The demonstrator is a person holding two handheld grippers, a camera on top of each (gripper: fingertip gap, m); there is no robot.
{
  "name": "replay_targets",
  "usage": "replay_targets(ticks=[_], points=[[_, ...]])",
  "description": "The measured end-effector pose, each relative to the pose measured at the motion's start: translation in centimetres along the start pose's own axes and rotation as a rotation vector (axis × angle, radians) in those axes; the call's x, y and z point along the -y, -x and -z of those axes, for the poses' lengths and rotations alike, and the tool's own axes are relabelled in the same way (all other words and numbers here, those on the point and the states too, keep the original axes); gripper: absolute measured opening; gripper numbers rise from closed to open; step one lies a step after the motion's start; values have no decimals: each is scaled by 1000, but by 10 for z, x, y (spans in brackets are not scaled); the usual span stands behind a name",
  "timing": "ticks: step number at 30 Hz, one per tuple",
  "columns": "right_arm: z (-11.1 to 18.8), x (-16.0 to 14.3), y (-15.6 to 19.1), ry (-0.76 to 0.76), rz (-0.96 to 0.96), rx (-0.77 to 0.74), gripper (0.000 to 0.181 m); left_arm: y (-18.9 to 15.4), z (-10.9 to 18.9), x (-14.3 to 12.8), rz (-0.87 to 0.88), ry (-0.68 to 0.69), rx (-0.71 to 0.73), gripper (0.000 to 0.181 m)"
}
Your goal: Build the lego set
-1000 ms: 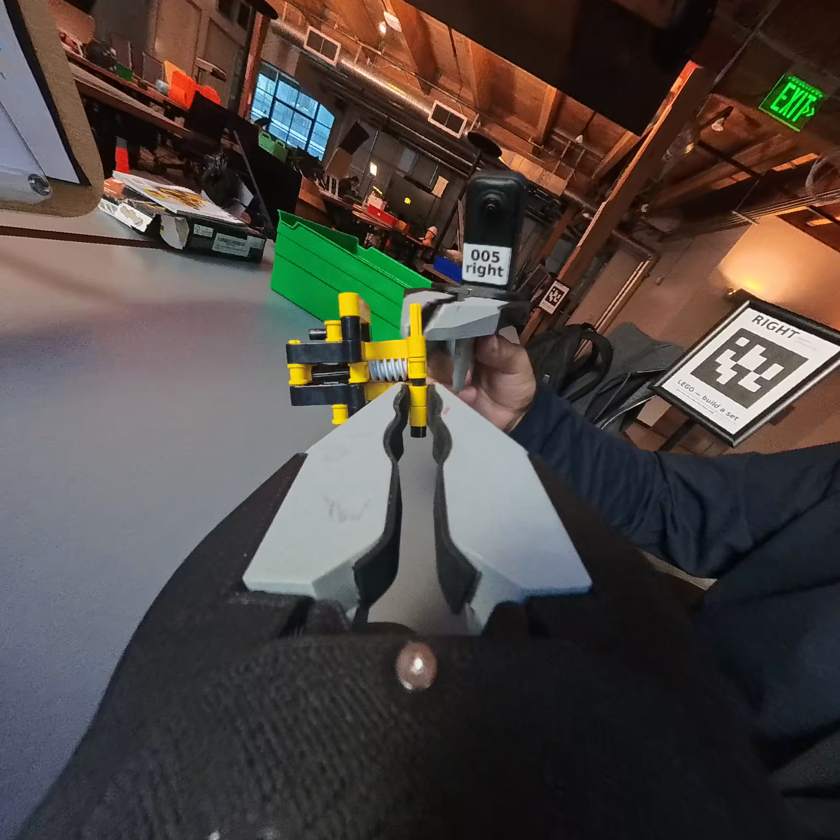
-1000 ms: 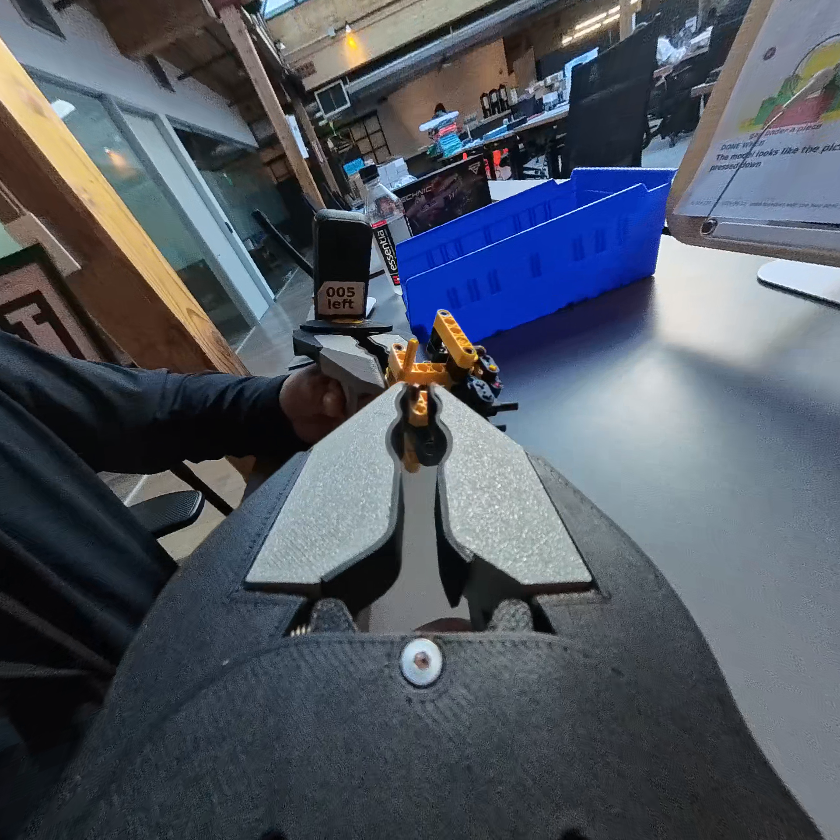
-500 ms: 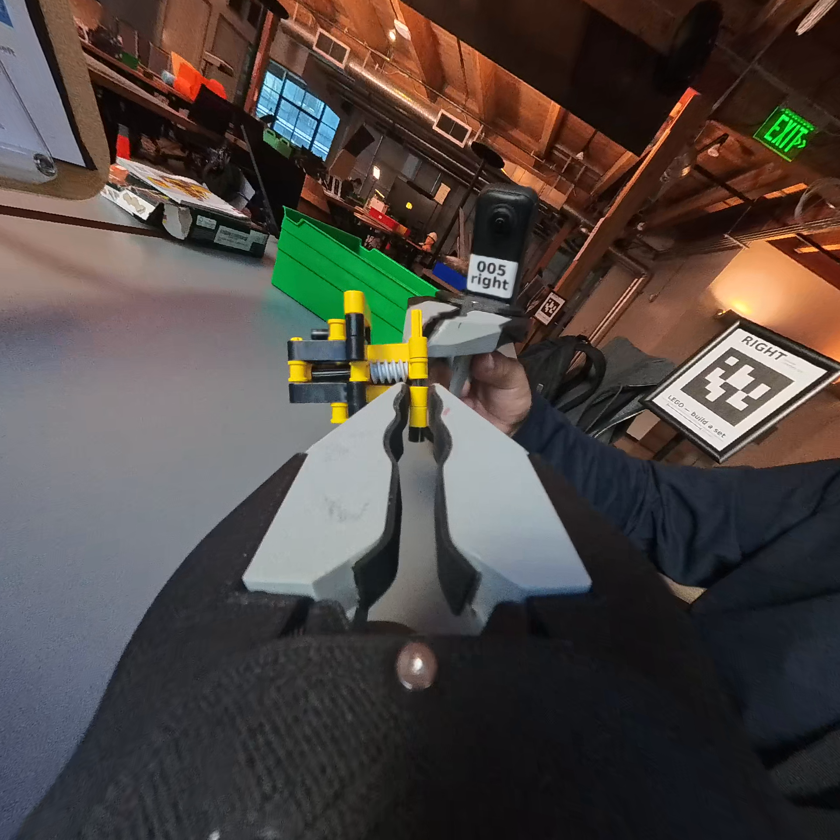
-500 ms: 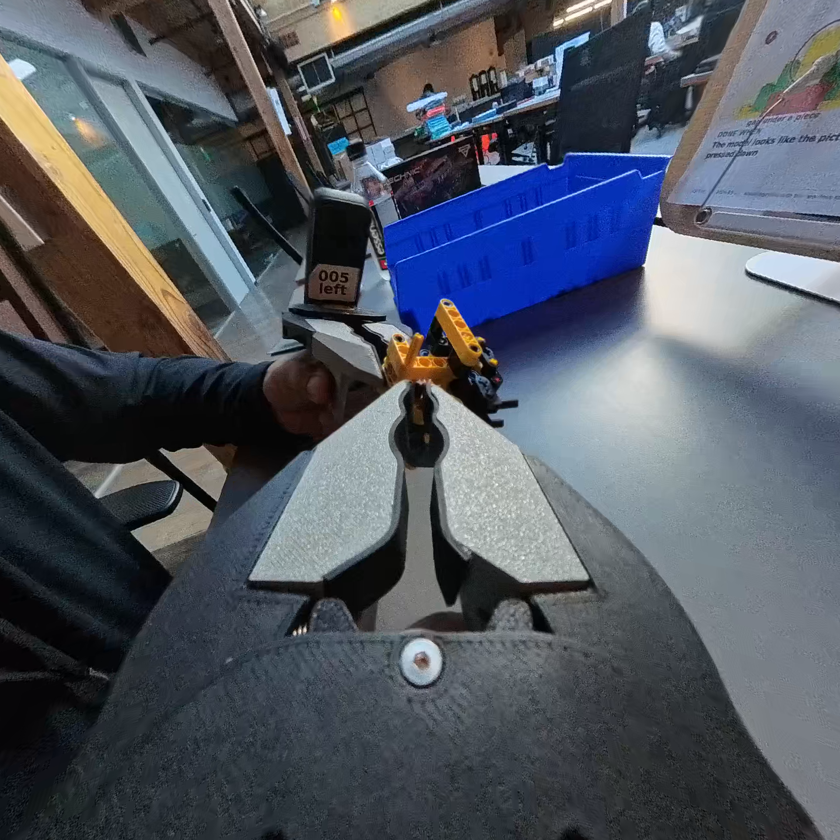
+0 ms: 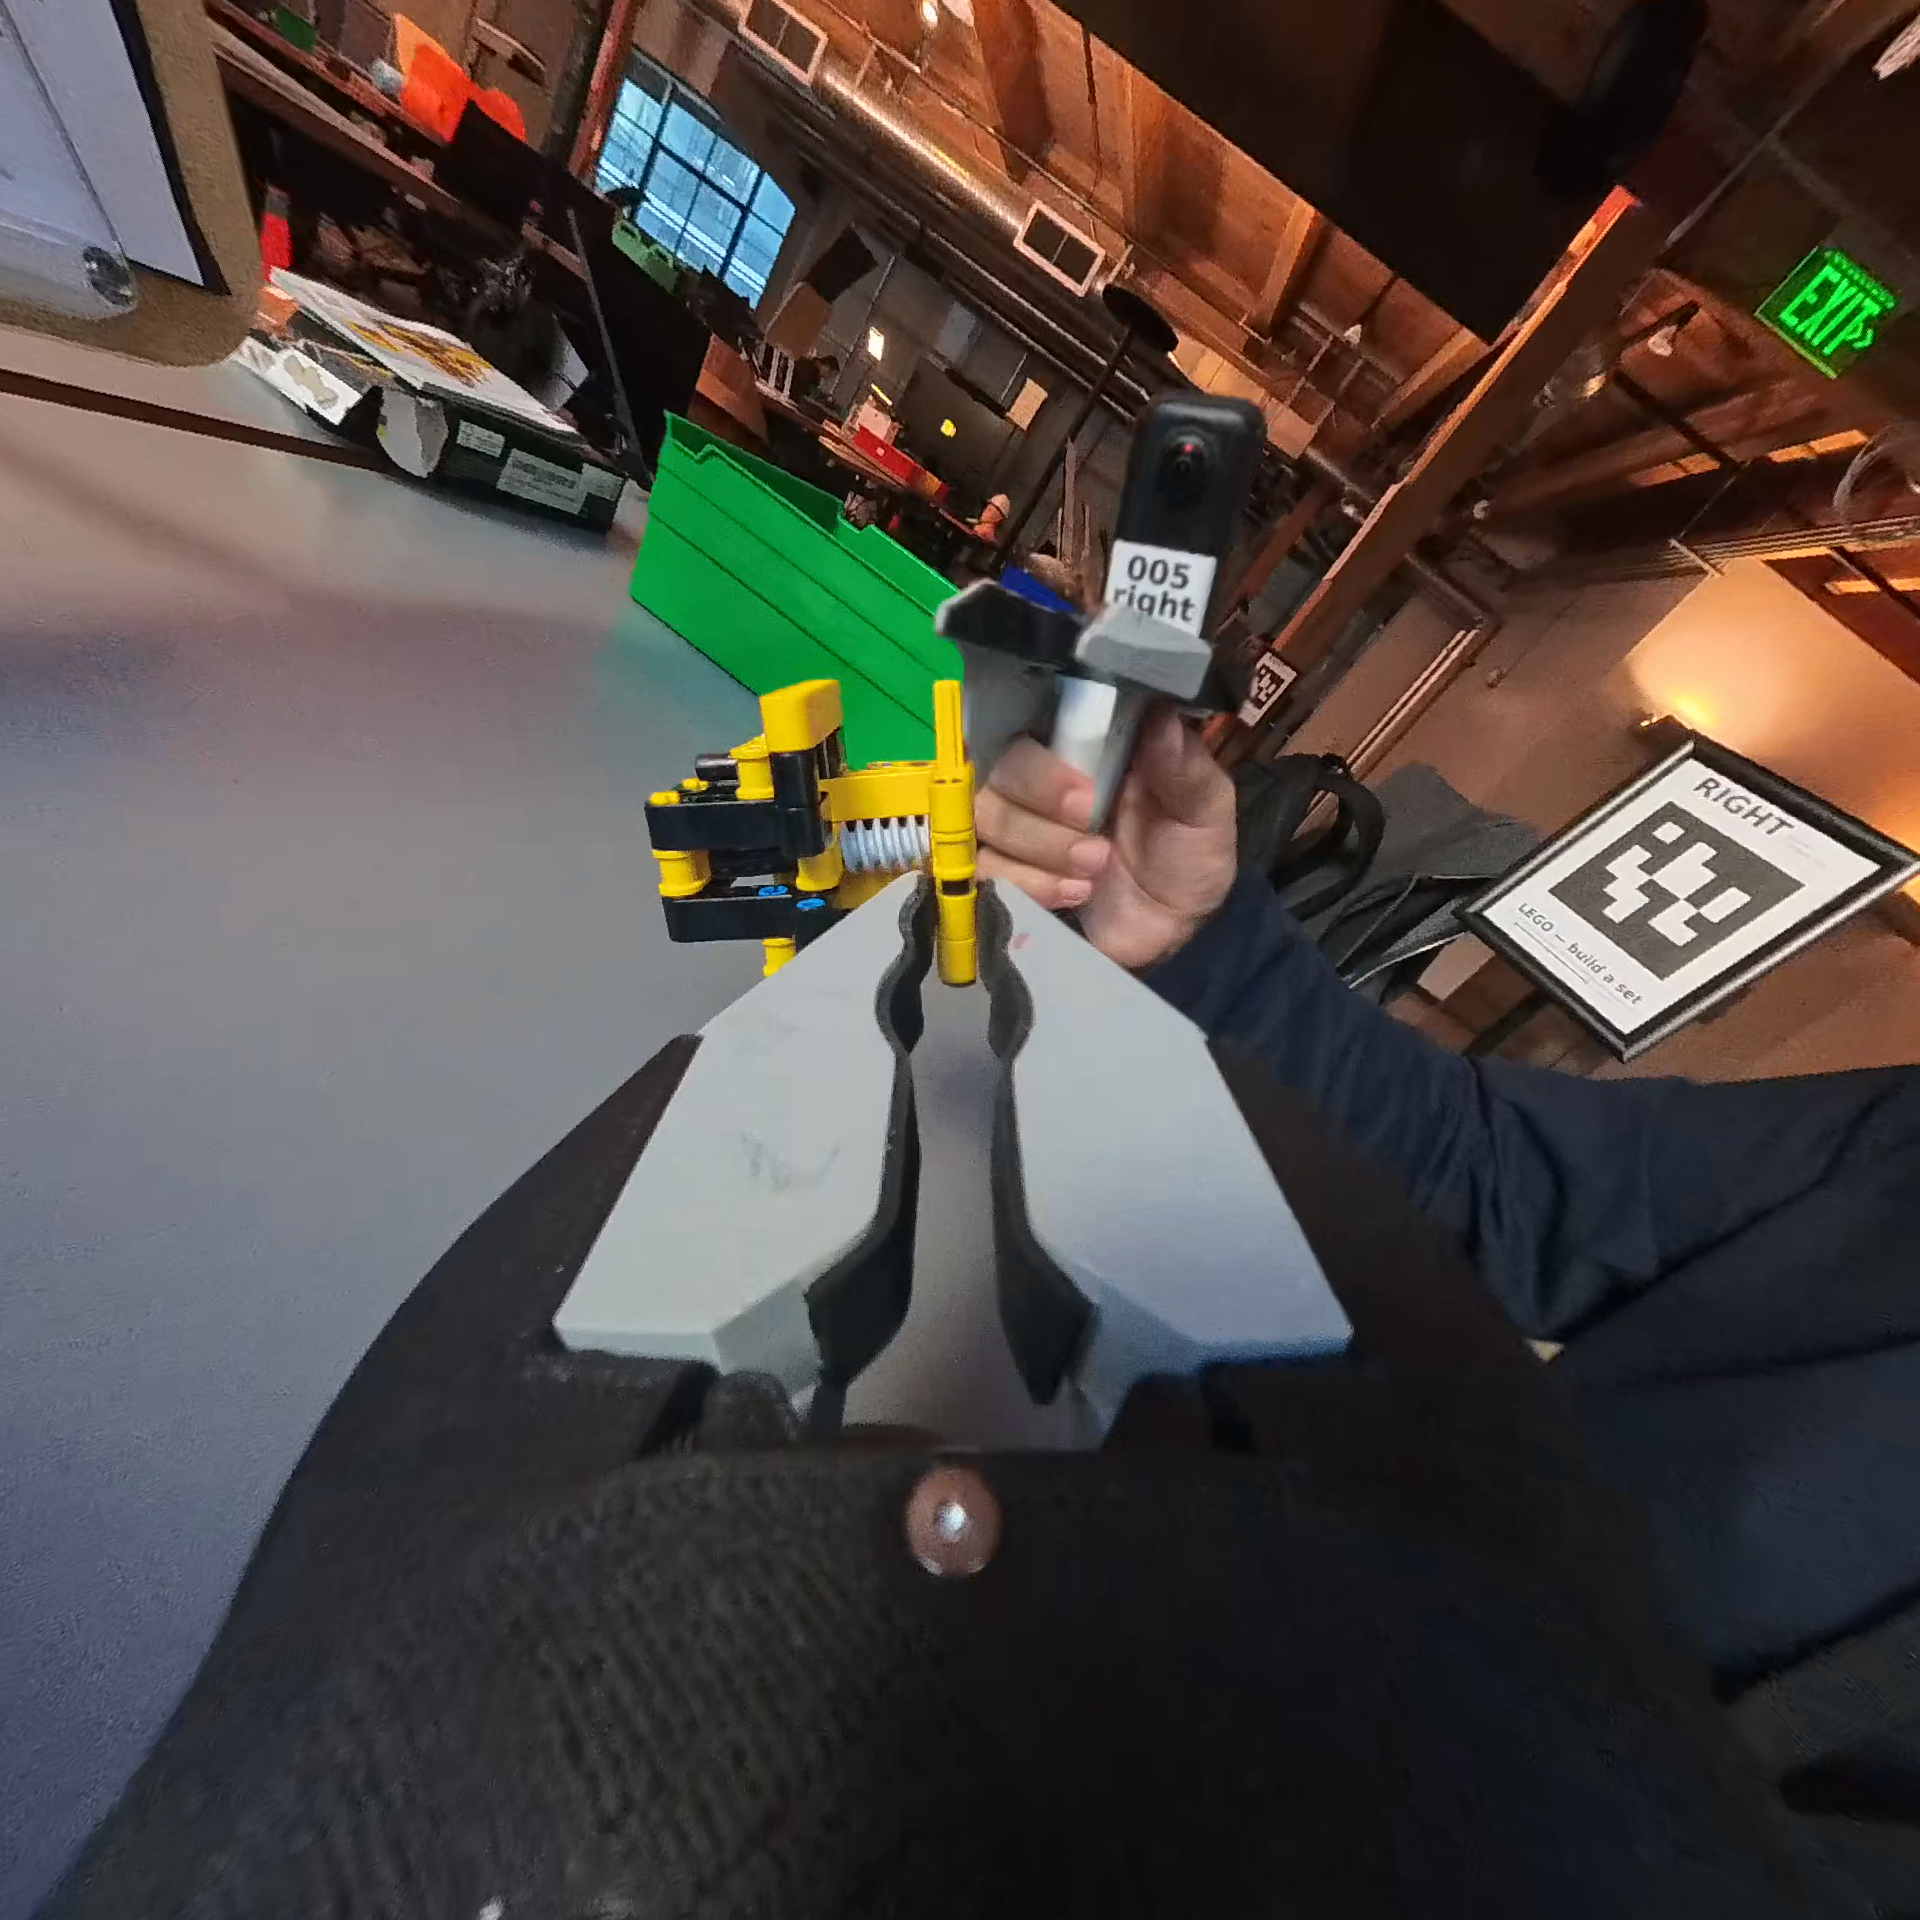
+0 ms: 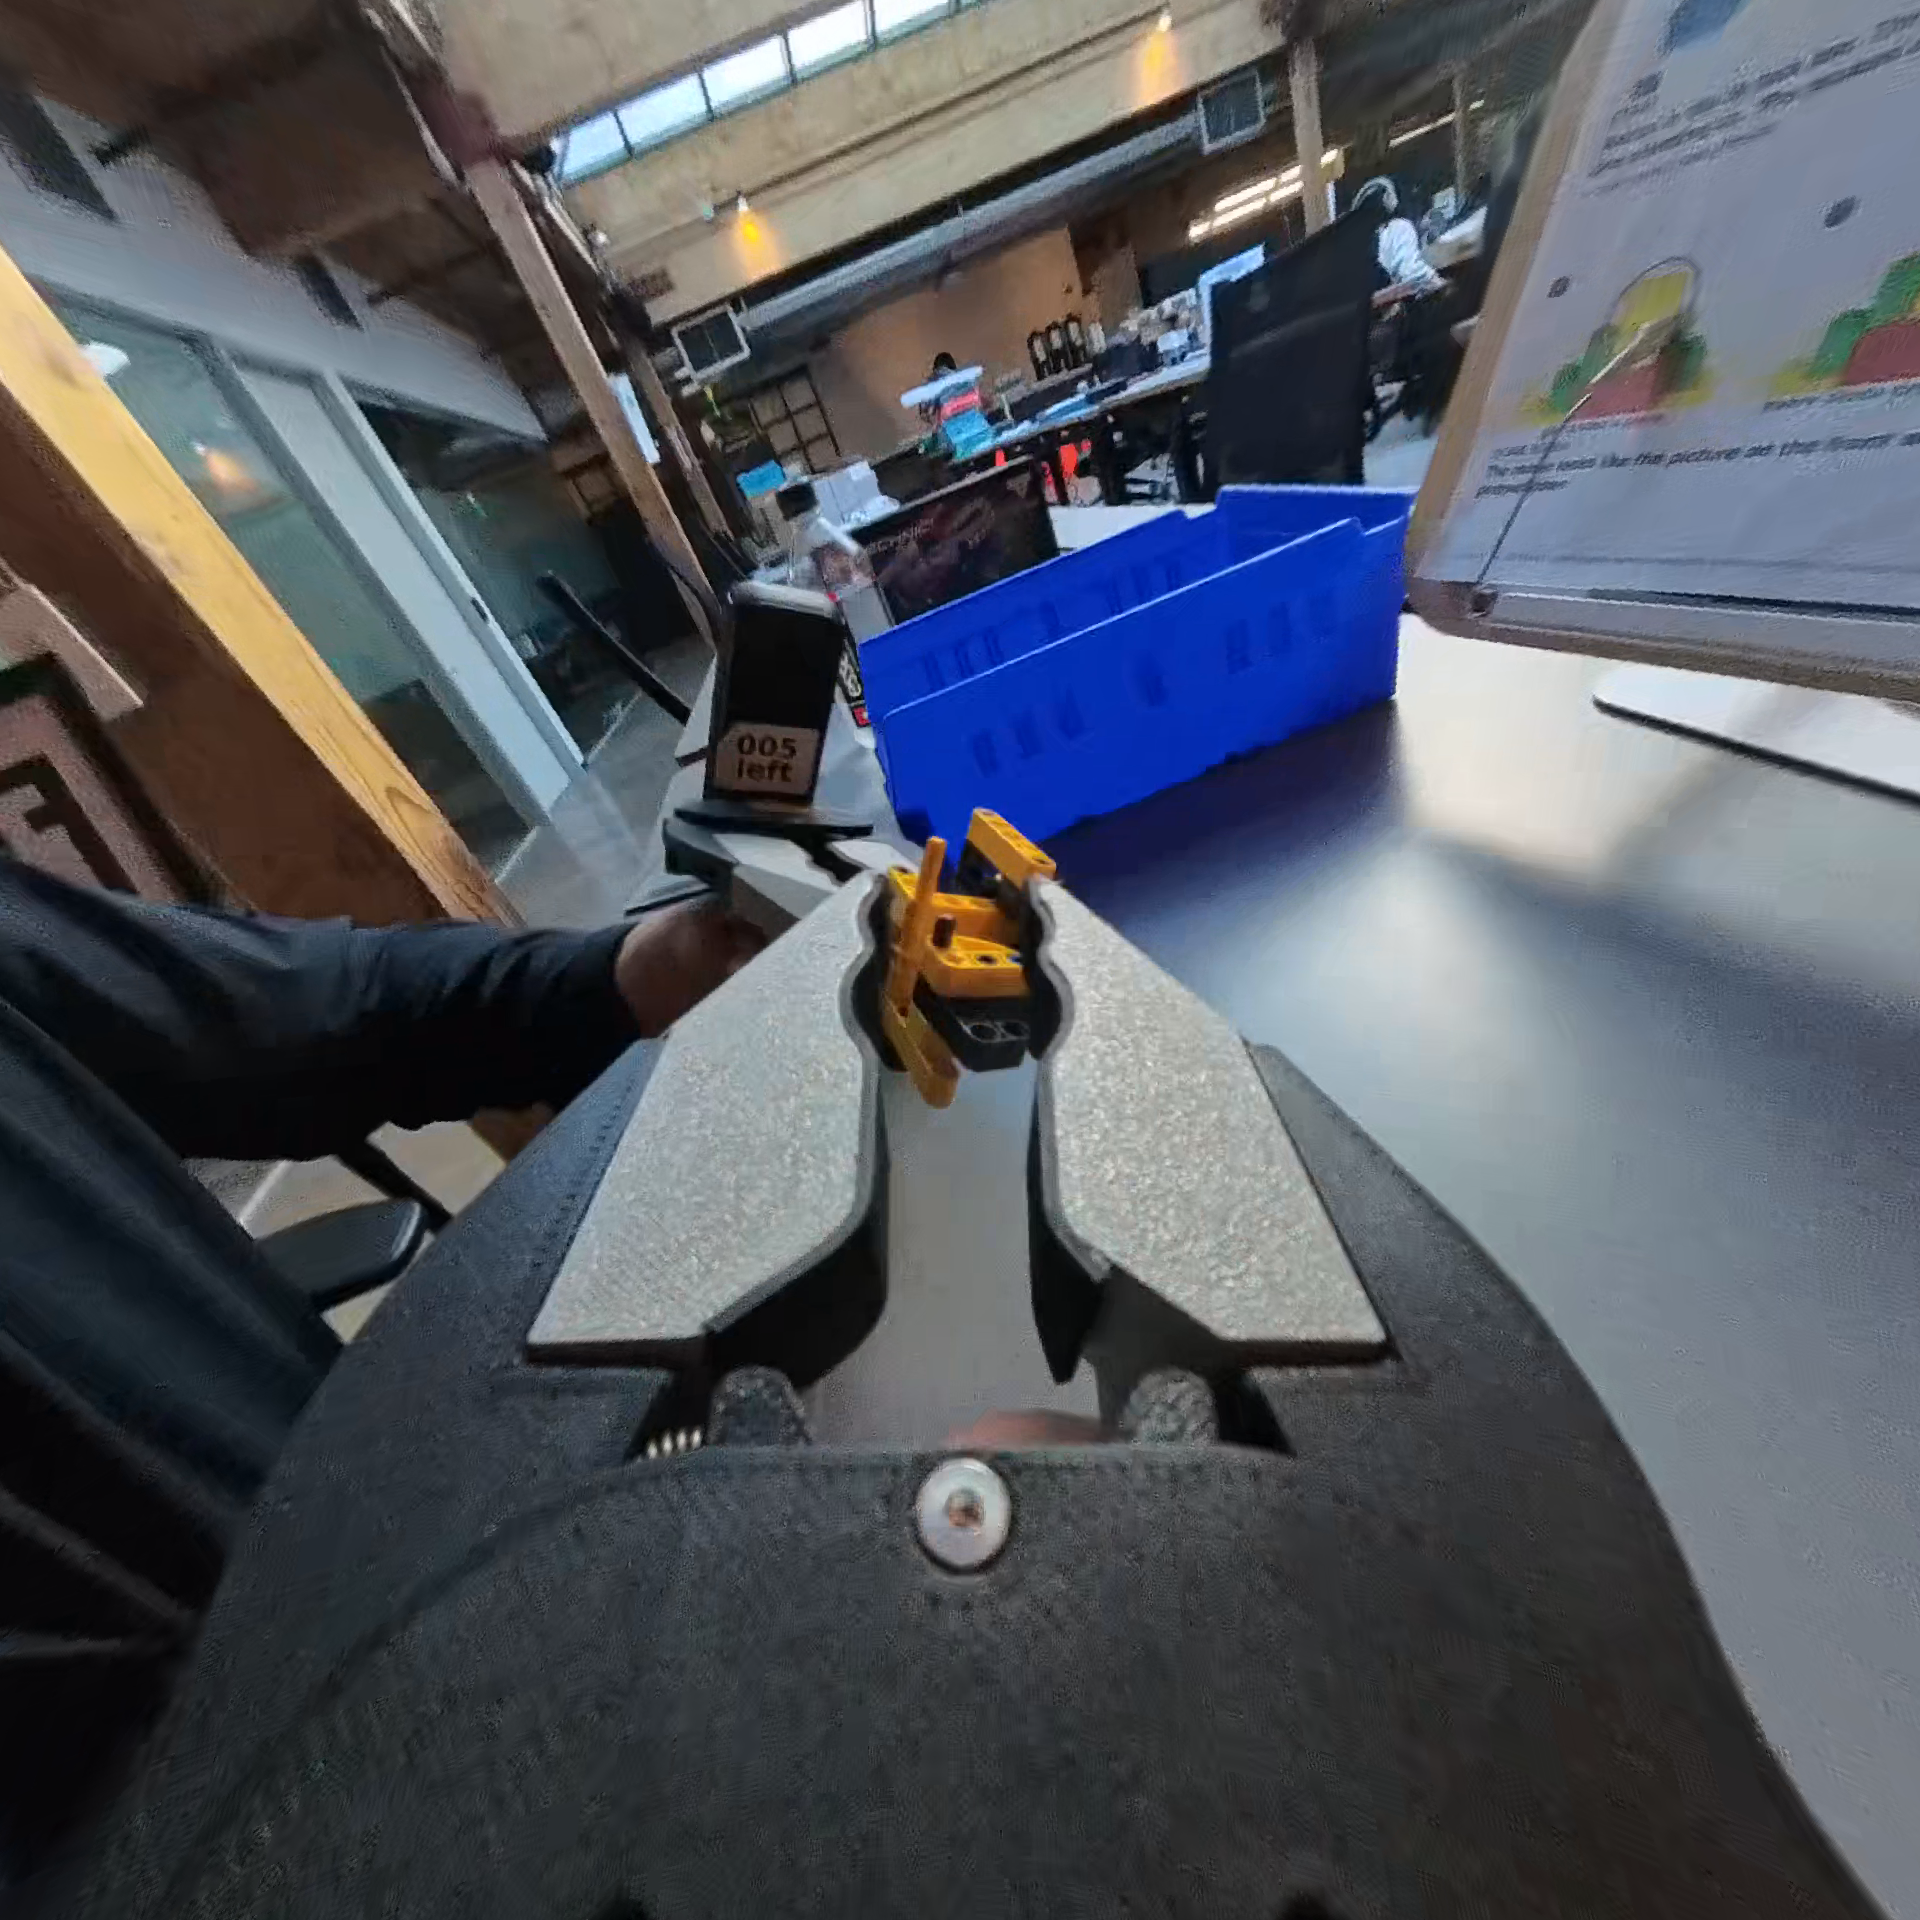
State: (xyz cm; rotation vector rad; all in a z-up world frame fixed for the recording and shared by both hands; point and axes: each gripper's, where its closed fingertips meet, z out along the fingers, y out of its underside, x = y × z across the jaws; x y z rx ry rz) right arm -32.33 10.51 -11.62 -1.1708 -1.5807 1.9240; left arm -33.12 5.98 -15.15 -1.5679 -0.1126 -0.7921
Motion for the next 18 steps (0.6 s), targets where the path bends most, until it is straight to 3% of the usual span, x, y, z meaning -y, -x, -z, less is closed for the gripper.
replay_targets(ticks=[4,5,8,14,18], points=[[-34,-23,15,101,22,38,28,-6,-6,-6,-70,42,7,4],[-38,-27,13,118,25,19,21,-7,-7,-6,-87,42,6,4],[-38,-23,14,81,7,45,6,-7,-4,-2,-78,8,-9,4],[-31,-23,18,83,23,89,0,-8,-6,-4,-73,25,-15,5],[-31,-23,14,38,-67,95,0,-6,-6,-4,-127,36,18,4]])
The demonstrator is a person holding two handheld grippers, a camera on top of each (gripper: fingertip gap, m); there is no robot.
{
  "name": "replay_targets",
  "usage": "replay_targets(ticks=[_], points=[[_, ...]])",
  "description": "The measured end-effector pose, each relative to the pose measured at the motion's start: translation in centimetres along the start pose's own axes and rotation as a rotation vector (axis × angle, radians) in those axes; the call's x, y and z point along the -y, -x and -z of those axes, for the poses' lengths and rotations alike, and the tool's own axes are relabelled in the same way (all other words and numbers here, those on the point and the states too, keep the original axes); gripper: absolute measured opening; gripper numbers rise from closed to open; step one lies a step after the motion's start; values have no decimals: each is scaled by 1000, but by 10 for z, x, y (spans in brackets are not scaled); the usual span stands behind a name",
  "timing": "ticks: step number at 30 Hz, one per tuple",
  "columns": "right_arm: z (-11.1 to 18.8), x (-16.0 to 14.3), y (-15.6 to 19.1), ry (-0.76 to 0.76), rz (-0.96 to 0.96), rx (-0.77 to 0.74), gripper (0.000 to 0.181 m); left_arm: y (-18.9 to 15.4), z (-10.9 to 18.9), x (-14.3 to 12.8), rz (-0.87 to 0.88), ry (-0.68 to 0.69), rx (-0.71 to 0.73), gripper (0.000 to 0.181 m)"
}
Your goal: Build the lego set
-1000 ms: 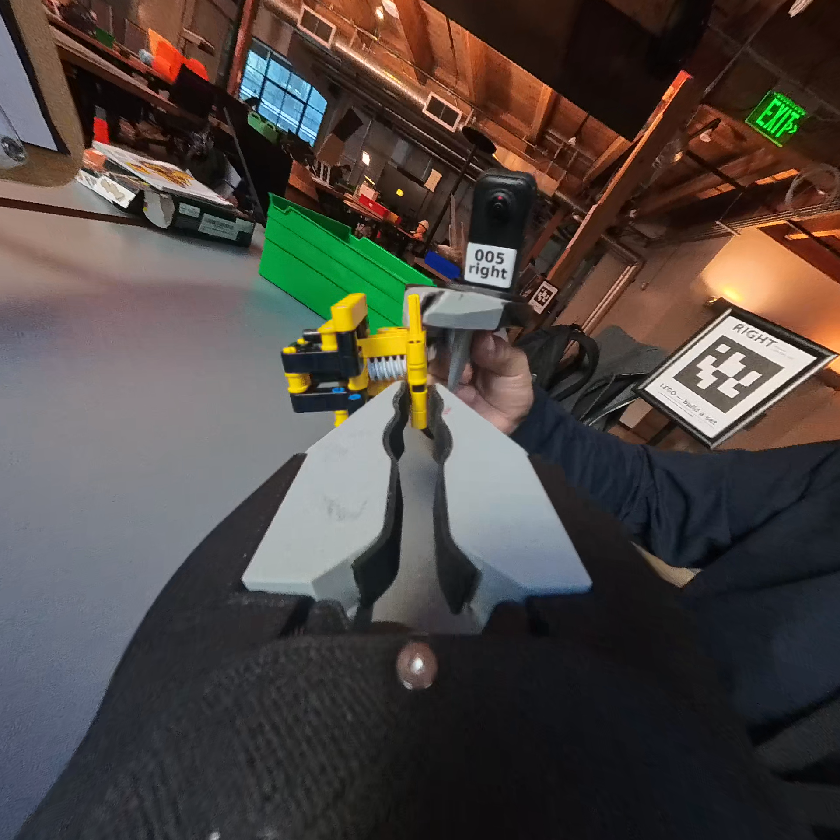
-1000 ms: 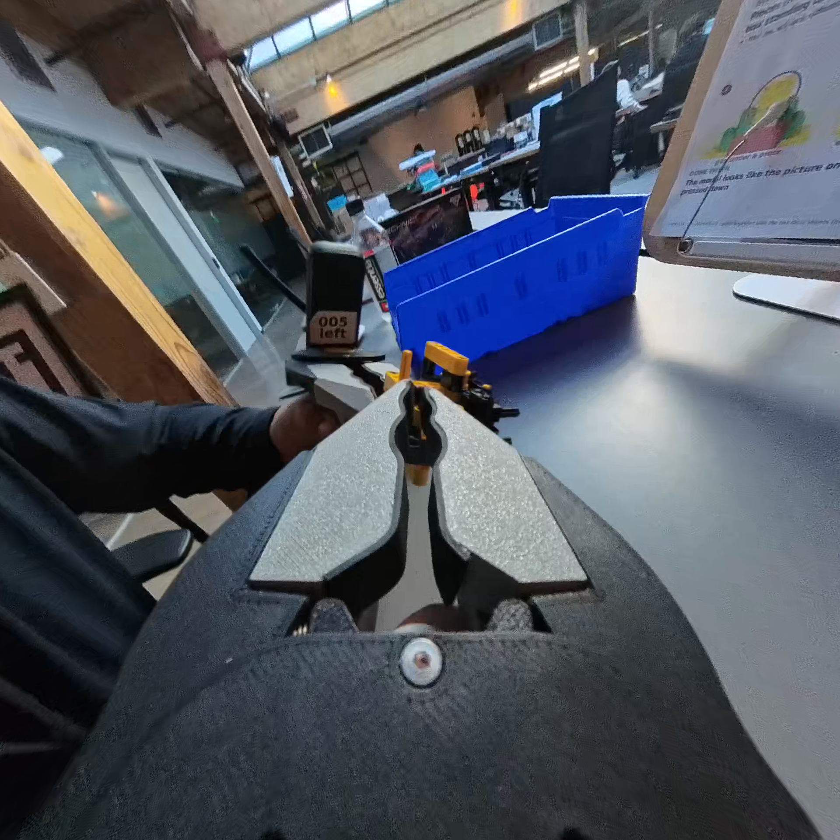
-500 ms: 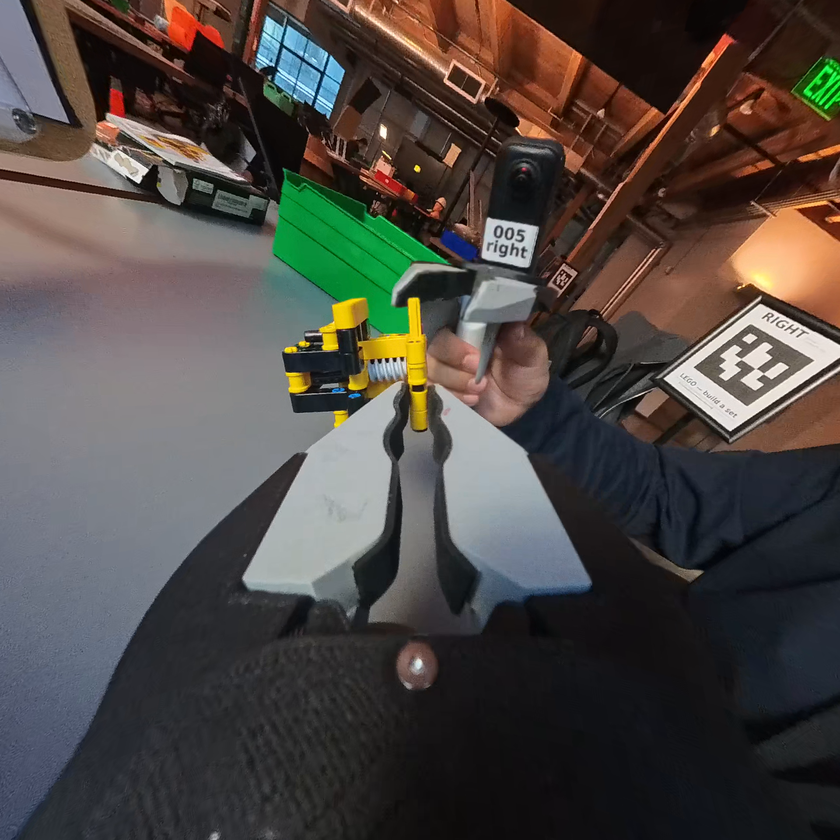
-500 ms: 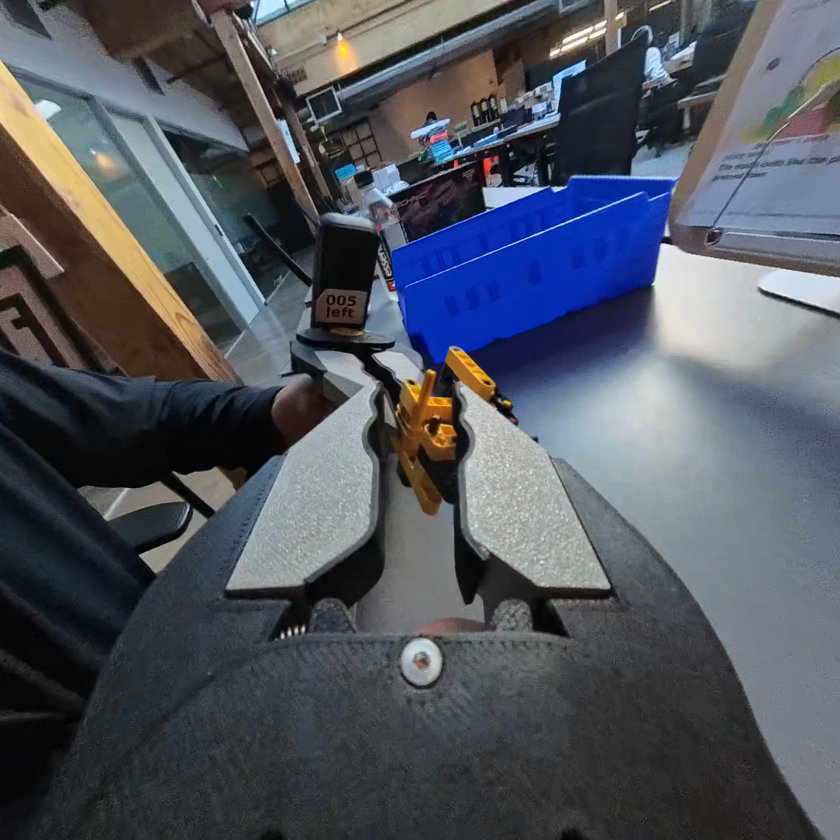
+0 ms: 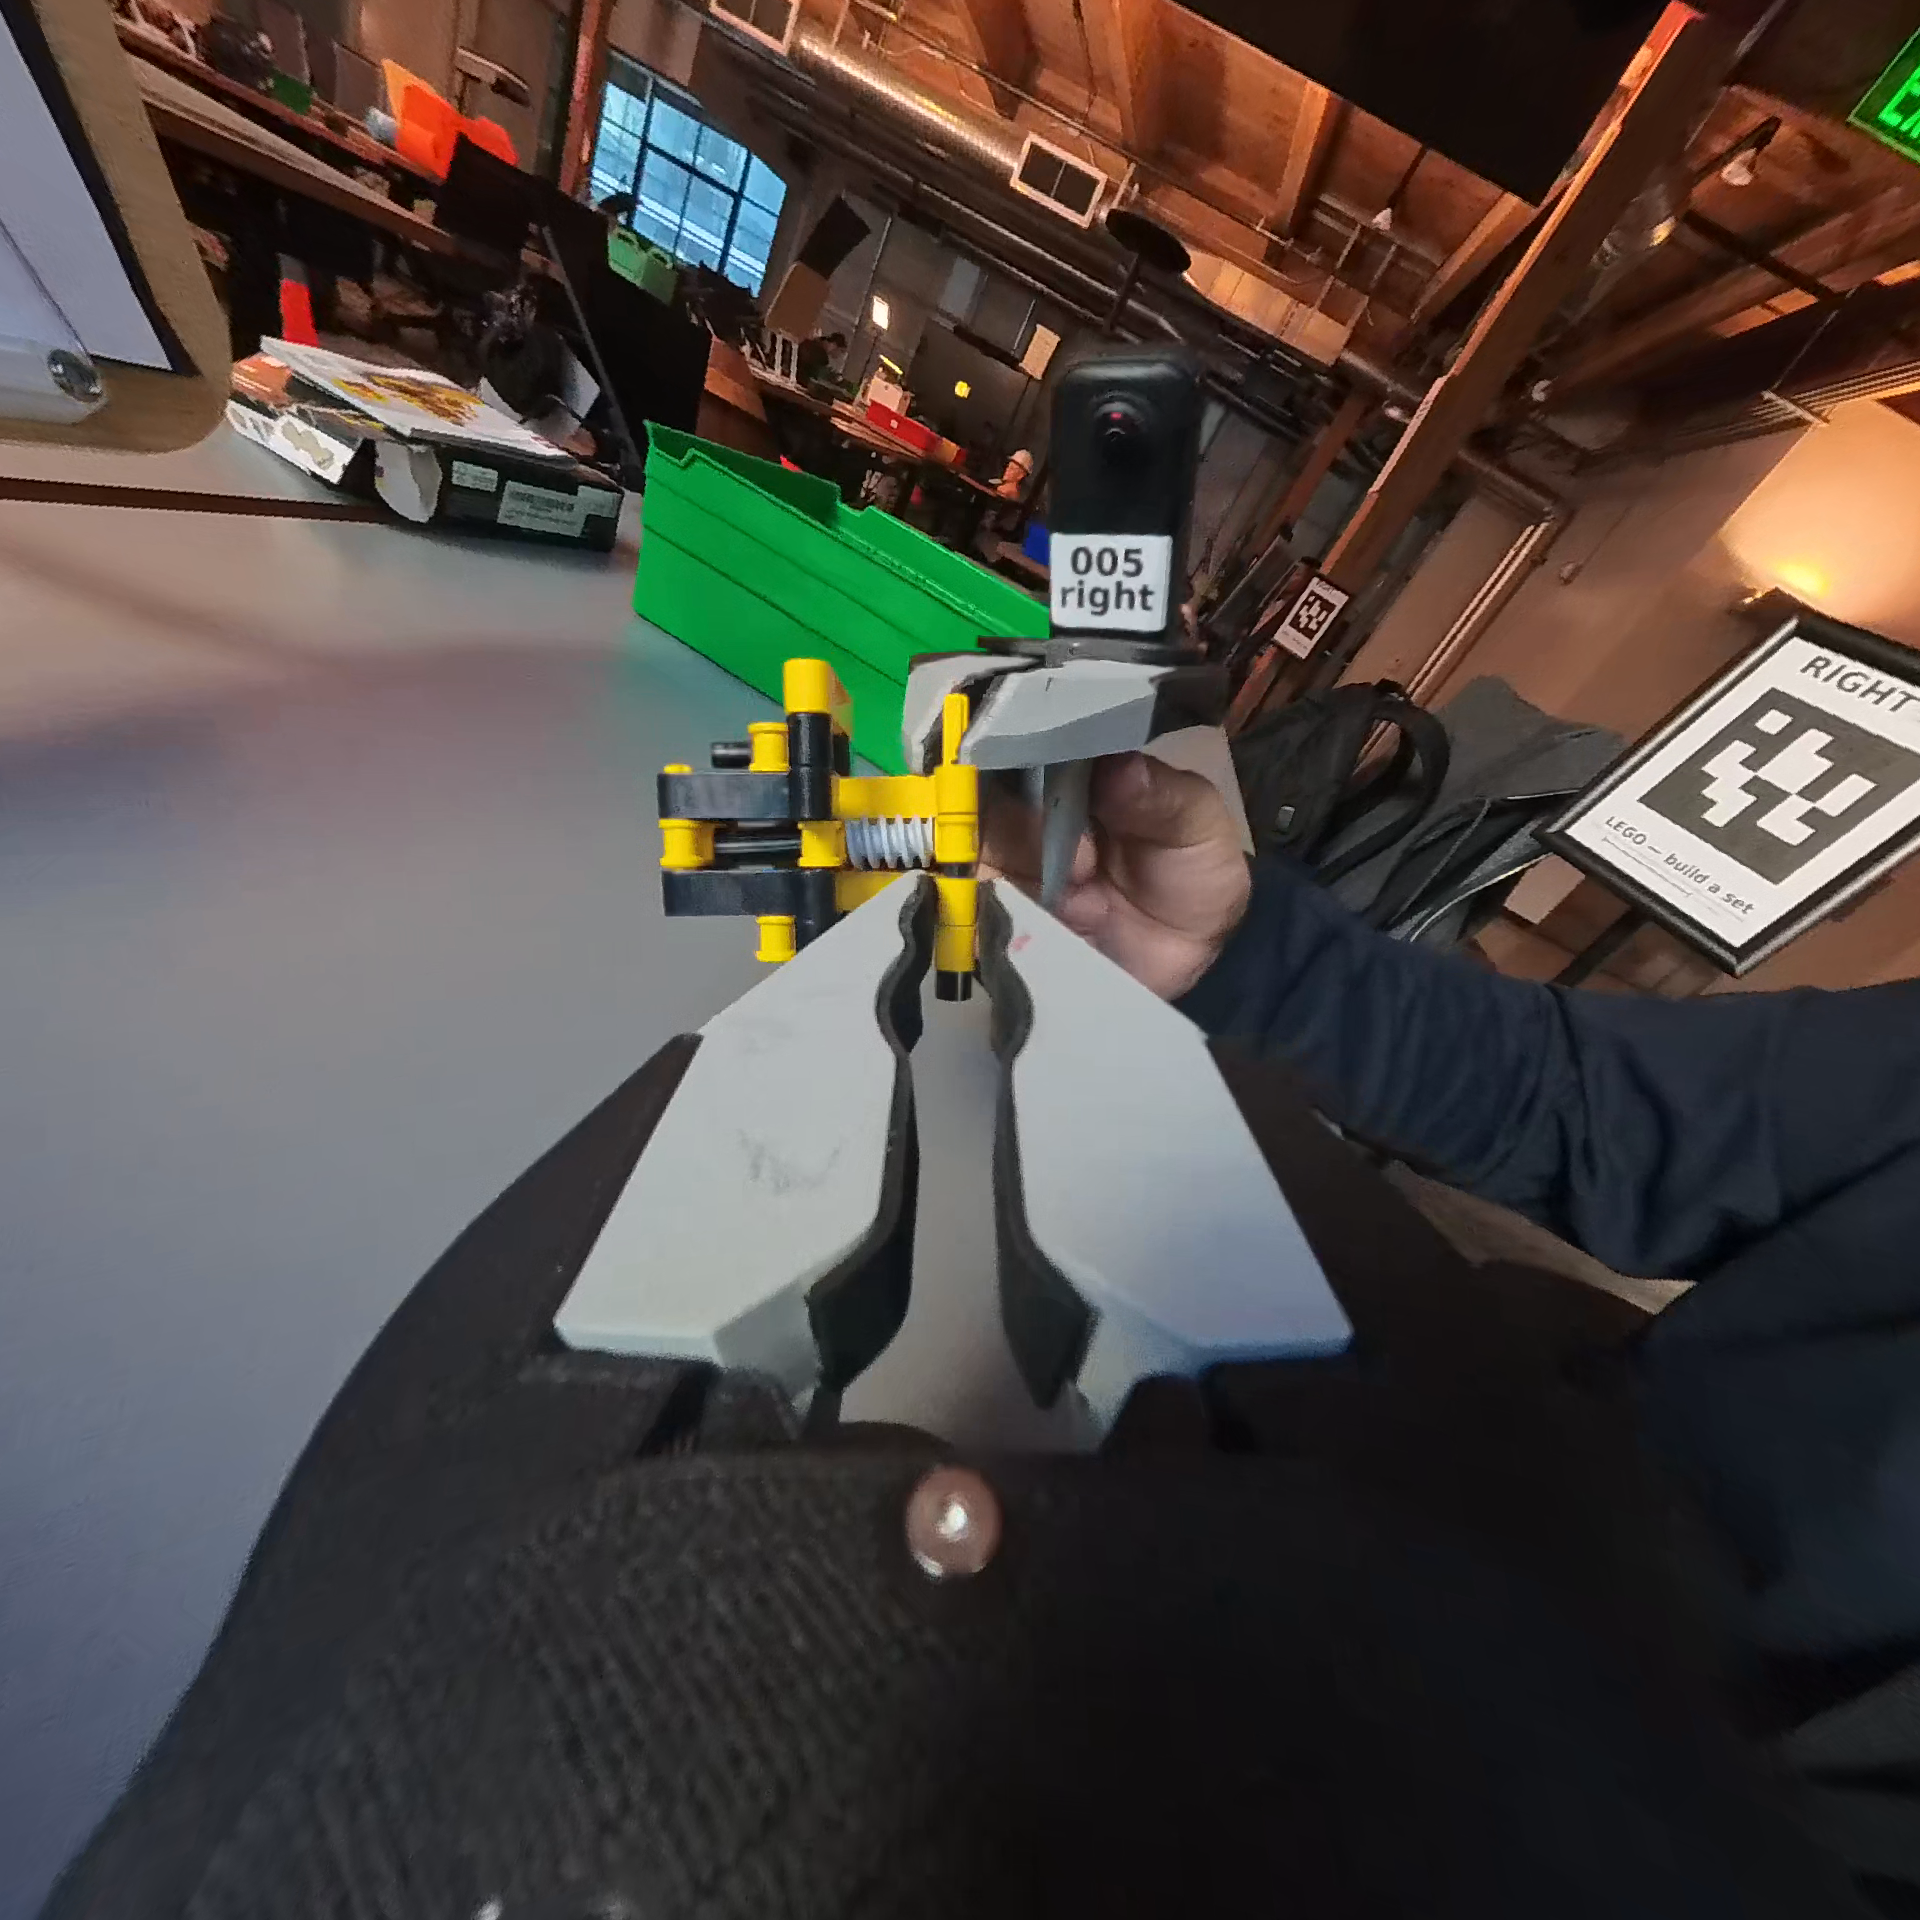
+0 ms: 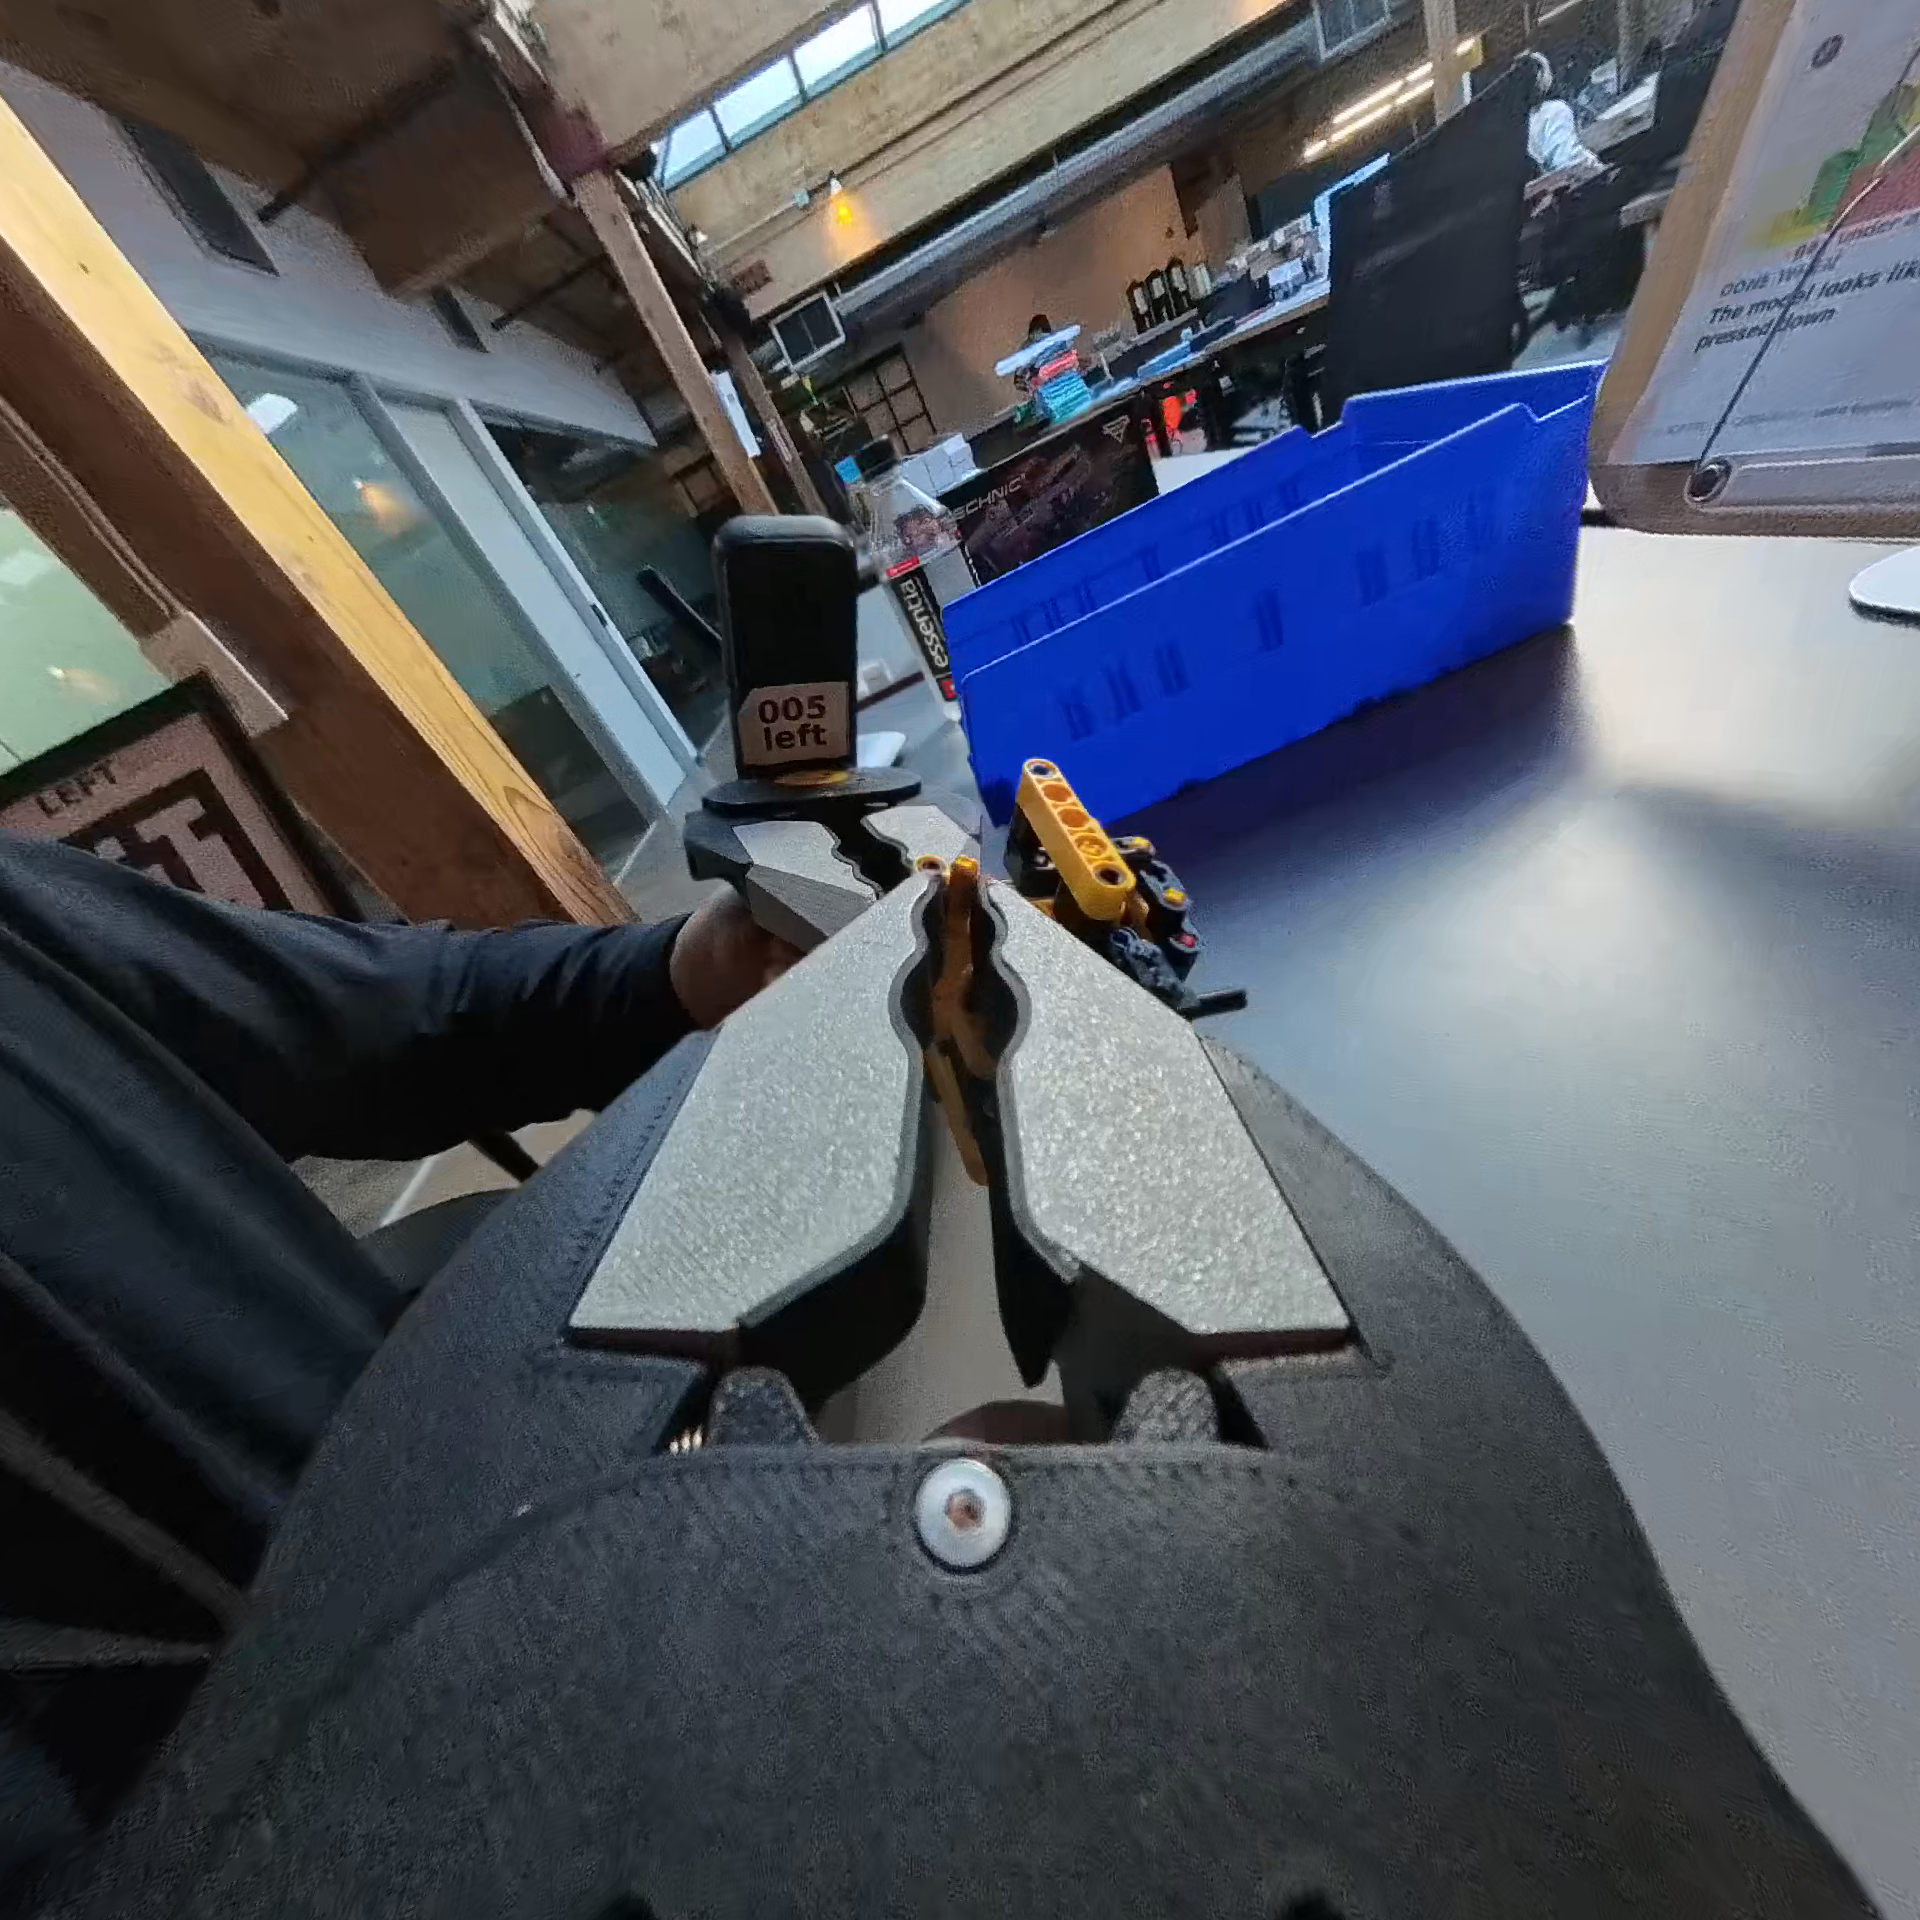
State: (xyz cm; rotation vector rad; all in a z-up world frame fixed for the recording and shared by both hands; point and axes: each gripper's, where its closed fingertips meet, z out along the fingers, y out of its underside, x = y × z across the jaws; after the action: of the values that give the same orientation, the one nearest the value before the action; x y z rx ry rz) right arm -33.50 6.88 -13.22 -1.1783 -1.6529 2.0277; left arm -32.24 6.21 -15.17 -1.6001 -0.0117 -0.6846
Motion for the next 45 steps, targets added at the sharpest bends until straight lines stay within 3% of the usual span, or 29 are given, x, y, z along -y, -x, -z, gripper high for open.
replay_targets(ticks=[3,15,31,35,38,45], points=[[-2,-1,-2,-9,-30,-12,0,2,1,-2,-43,26,23,5],[-3,20,-8,-160,-84,-125,0,7,2,18,16,-107,38,5],[-5,37,-9,-271,-99,-128,0,6,6,30,26,-167,54,5],[-5,29,20,-150,150,0,0,-11,12,25,-363,-57,103,4],[-1,11,23,-31,184,40,1,-11,14,13,-766,84,197,5],[5,-31,10,191,159,58,22,9,11,-18,-1188,316,323,4]])
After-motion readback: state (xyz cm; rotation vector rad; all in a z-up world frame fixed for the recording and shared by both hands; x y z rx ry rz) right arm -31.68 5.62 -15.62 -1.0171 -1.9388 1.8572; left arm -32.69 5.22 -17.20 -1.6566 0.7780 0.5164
